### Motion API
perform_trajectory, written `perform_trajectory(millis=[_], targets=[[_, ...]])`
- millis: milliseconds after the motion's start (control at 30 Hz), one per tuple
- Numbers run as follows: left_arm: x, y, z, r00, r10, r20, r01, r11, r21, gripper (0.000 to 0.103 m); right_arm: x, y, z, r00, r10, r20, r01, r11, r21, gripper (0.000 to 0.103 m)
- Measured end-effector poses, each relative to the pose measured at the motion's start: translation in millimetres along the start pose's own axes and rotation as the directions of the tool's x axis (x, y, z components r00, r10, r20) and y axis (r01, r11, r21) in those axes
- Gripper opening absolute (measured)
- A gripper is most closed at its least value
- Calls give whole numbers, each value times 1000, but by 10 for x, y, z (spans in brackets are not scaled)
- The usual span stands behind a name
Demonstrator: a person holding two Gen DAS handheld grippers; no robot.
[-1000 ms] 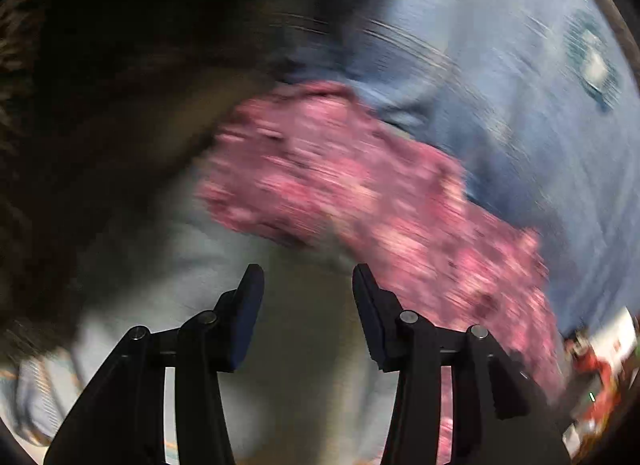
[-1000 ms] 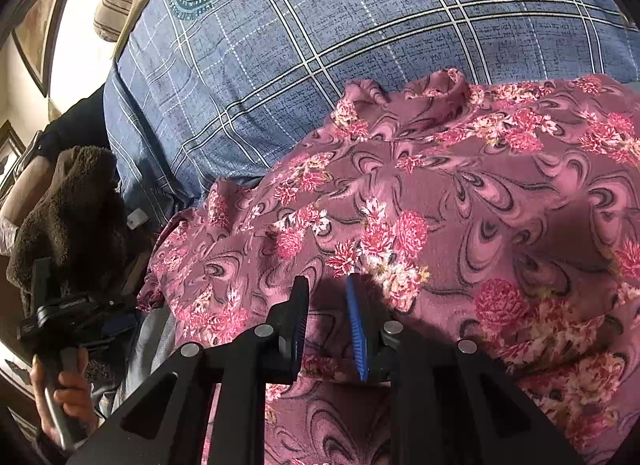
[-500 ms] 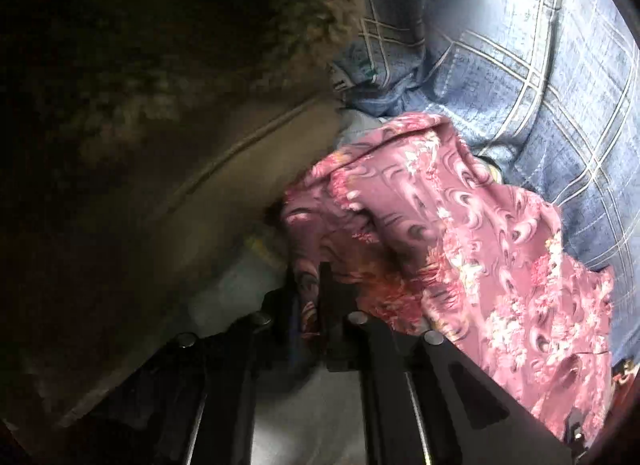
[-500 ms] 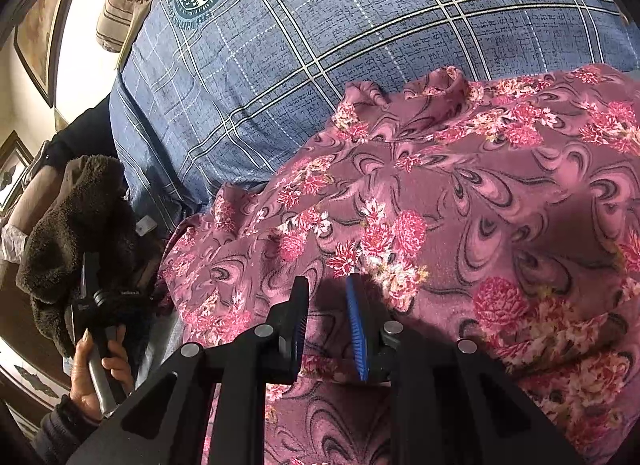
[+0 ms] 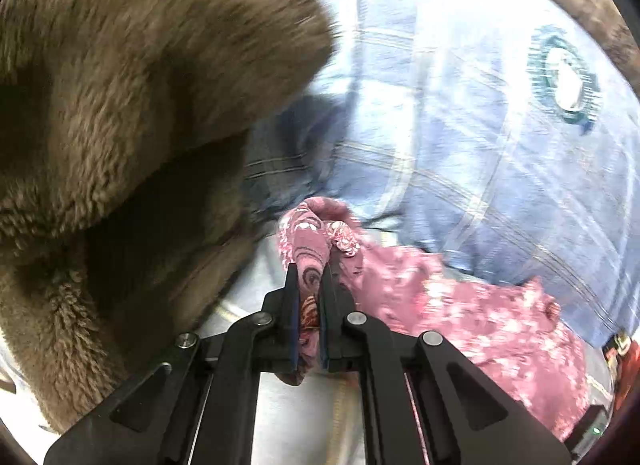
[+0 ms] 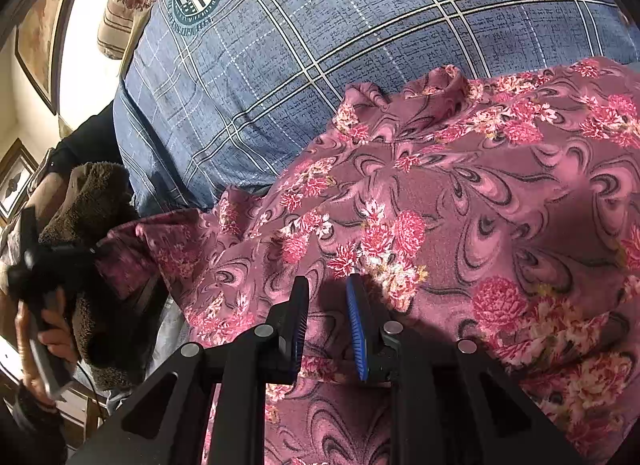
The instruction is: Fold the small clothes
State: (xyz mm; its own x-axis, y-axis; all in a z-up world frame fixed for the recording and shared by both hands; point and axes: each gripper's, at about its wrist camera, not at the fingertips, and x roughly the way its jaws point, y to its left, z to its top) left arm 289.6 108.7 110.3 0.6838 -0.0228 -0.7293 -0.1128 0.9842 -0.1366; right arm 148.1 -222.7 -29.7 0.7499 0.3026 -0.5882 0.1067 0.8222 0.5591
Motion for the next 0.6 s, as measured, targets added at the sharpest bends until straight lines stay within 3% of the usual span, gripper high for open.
perform_trajectory(millis=[300,400,500,600], targets=[[-173,-825,-193,993,-108,-50,113,987,115,5,-100,47,47,999,-33,-42,32,999,-26,21],[-250,-1146,-305,987,-149,-62,157,975,158,5,-336,-32,78,997,-82,-9,82,996,-37,31],[-283,-1438,-411,983,-170,-70,181,962,202,5,-623,-224,132,988,-143,54,145,989,-37,35],[-195,-1699,-549,972,-195,-128,219,952,212,5,-823,-490,138,978,-189,85,189,982,10,40]])
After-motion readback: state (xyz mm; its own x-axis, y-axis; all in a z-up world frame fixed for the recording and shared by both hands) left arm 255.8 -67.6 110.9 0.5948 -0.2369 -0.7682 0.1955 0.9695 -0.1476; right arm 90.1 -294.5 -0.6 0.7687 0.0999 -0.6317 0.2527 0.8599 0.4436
